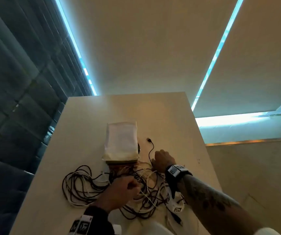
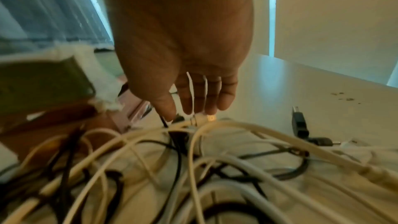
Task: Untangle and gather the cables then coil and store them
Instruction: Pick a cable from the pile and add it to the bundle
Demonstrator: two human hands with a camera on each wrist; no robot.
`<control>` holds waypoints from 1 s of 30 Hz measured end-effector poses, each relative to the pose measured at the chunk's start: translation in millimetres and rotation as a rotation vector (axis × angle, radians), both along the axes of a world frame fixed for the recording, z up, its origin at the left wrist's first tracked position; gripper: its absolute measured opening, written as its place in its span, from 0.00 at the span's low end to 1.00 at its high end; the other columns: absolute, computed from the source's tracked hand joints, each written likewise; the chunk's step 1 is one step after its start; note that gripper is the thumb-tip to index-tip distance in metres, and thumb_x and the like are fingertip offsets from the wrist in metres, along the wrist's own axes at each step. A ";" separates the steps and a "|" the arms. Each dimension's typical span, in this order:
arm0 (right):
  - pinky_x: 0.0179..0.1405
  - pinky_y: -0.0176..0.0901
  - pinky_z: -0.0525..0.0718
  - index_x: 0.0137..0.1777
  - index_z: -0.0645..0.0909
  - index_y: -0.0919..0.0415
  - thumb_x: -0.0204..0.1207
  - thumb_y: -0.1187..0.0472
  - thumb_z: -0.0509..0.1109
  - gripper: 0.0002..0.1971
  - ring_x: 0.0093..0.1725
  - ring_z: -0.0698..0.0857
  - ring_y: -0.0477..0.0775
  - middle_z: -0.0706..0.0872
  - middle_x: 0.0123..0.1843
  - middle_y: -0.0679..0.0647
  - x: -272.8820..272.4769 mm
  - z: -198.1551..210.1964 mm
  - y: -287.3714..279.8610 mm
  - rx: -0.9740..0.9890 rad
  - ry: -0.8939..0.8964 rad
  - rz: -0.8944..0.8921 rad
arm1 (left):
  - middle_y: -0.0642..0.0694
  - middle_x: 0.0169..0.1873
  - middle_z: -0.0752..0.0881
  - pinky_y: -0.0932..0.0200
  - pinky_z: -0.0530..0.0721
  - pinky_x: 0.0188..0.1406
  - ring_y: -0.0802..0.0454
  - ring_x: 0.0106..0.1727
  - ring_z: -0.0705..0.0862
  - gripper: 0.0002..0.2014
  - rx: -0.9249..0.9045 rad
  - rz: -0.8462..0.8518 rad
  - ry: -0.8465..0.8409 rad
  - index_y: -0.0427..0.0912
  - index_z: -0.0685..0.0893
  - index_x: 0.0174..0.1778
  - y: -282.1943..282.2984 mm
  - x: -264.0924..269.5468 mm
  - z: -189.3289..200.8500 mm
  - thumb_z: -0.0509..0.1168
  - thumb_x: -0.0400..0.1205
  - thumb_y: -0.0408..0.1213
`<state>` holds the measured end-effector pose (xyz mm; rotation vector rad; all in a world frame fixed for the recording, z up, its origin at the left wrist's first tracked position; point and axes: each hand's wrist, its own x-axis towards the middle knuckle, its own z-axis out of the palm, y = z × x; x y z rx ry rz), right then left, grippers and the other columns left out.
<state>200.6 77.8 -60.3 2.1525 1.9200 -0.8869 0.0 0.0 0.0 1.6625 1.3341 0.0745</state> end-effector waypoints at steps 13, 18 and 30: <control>0.44 0.54 0.80 0.48 0.66 0.55 0.82 0.50 0.64 0.11 0.46 0.86 0.65 0.88 0.46 0.56 -4.8 27.4 -12.3 0.309 0.377 -0.268 | 0.58 0.40 0.89 0.76 0.78 0.42 0.69 0.43 0.85 0.04 0.273 0.264 -0.178 0.55 0.86 0.42 29.5 11.0 31.5 0.70 0.79 0.39; 0.35 0.55 0.82 0.46 0.74 0.54 0.83 0.60 0.65 0.04 0.29 0.81 0.47 0.84 0.30 0.47 -23.3 88.0 -14.2 0.569 0.859 -0.346 | 0.62 0.49 0.87 0.80 0.74 0.47 0.75 0.51 0.81 0.06 0.509 0.398 -0.318 0.54 0.86 0.53 52.6 12.9 61.0 0.66 0.83 0.40; 0.19 0.41 0.73 0.46 0.71 0.67 0.80 0.66 0.70 0.09 0.26 0.80 0.62 0.88 0.32 0.63 -61.1 134.6 -28.8 0.486 1.226 -0.257 | 0.48 0.40 0.93 0.53 0.88 0.44 0.52 0.42 0.91 0.11 0.104 0.596 -0.734 0.44 0.88 0.50 53.3 19.6 97.4 0.59 0.85 0.38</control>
